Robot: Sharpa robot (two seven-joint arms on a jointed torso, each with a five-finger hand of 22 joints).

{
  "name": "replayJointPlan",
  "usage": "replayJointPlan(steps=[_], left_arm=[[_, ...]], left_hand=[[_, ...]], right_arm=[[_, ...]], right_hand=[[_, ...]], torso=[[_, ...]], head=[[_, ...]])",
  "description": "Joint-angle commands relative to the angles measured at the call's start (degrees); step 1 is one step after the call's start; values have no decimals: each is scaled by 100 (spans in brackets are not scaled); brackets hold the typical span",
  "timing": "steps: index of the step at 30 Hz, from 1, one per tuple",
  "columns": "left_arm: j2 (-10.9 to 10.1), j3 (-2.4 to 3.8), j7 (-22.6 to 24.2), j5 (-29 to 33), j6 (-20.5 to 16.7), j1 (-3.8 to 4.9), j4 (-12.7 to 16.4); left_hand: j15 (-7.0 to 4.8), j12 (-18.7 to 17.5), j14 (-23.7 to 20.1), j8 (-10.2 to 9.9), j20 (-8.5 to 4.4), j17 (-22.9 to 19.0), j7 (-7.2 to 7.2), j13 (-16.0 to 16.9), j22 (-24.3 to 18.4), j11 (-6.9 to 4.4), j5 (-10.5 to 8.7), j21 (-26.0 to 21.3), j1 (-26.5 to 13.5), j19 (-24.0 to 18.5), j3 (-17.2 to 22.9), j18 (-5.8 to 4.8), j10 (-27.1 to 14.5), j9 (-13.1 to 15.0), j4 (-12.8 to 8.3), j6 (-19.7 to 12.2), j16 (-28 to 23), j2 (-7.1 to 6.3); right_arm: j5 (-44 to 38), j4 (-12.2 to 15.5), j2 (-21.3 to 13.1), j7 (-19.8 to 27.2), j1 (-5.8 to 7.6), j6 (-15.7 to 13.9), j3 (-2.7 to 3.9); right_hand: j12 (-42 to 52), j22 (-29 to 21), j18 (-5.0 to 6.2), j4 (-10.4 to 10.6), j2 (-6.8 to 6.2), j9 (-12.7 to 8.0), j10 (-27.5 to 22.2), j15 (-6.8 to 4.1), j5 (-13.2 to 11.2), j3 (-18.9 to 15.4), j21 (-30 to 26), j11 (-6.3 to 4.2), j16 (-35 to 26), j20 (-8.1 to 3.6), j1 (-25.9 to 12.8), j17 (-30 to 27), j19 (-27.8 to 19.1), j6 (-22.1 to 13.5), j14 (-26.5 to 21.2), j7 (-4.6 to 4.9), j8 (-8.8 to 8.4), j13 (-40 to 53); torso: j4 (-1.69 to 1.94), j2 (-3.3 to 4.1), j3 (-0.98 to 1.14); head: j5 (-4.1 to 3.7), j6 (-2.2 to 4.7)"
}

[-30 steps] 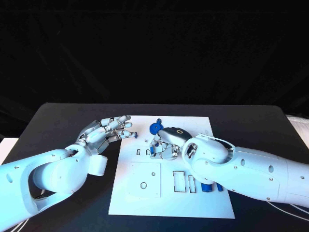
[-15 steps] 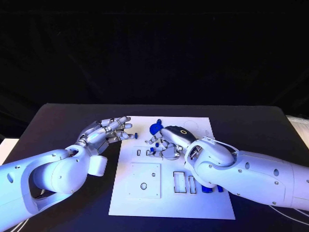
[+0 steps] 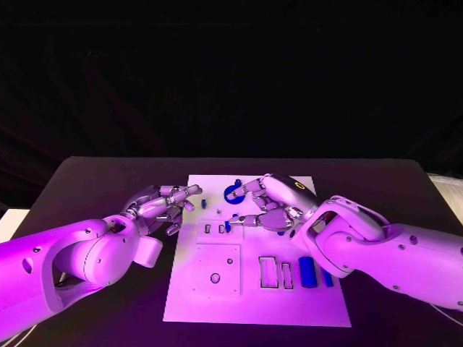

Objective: Assemble the parts on the task board

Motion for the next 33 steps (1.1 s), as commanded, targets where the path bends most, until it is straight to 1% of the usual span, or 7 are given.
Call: replayJointPlan(steps=[1,2,4,11,18,25,33], left_arm=[[72,6,-1251,-1203,-1,15,-122],[104,7,-1508,-1424,64,31,-172],[187,8,-2048,-1831,245,100,-280],[582,9,-3904,-3584,951,404,-622],[1189,2,-4739,-4765,1564,695,-1097],[1607,-9,-4939,-5168,1919,812,-1410],[1973,-22,-5018,-5314,2184,881,-1718]], left_hand=[[-56,1626,608,178,5,1510,-25,1569,652,-16,-33,519,-155,36,-144,-137,-37,89,97,68,109,59],[-92,2309,608,288,36,1510,-79,2224,826,-49,-17,665,-191,24,-219,-161,-77,158,142,50,109,66],[-65,2975,608,466,6,1510,-63,2883,1008,-27,-36,814,-398,2,-362,-161,-163,268,329,62,109,114],[-148,4078,608,1311,-22,1510,-216,3970,1466,-134,-38,1153,-687,7,-940,-213,-133,863,885,8,109,158],[-286,4722,608,2574,-125,1510,-375,4644,2001,-292,-101,1484,-806,148,-1587,-307,84,2133,986,-491,109,475],[-298,4864,608,2873,-169,1510,-423,4800,2262,-320,-145,1627,-846,252,-1823,-353,164,2560,1002,-660,109,595],[-310,4921,608,2954,-178,1510,-438,4863,2395,-329,-207,1697,-902,308,-1937,-381,199,2715,1000,-707,109,641]], right_arm=[[1092,222,-281,442,131,-14,23],[1344,258,-384,432,191,-3,28],[1776,280,-560,411,316,-1,36],[2623,139,-1018,313,626,21,45],[2794,-83,-1129,181,701,115,46],[2802,-205,-1141,83,714,166,46],[2736,-273,-1133,-1,718,210,45]], right_hand=[[-3,1501,-80,18,33,10,224,31,27,-56,11,33,-8,32,56,1447,598,-6,594,2,31,1043],[-17,1488,-77,25,58,10,218,30,96,-70,3,35,-13,32,78,1438,590,-10,591,3,29,1036],[-32,1474,-73,36,107,11,210,29,183,-92,-5,36,-20,32,111,1424,582,-10,588,2,29,1027],[-37,1458,-69,46,178,15,207,28,312,-129,-14,32,-30,31,148,1407,573,2,584,1,34,1022],[-70,1415,-58,49,192,16,193,27,343,-144,-39,31,-53,30,153,1364,549,6,574,0,35,1004],[-87,1395,-53,48,197,17,185,25,390,-169,-51,29,-65,29,164,1342,538,9,568,-1,35,995],[-96,1385,-50,47,198,17,182,25,403,-176,-57,29,-74,29,167,1327,532,10,565,-2,34,990]], torso=[[-29,-63,17],[-36,-79,20],[-52,-113,21],[-71,-212,35],[-66,-269,52],[-74,-278,62],[-76,-264,56]], head=[[9,-13],[6,-20],[24,-31],[73,-87],[117,-147],[134,-174],[141,-185]])
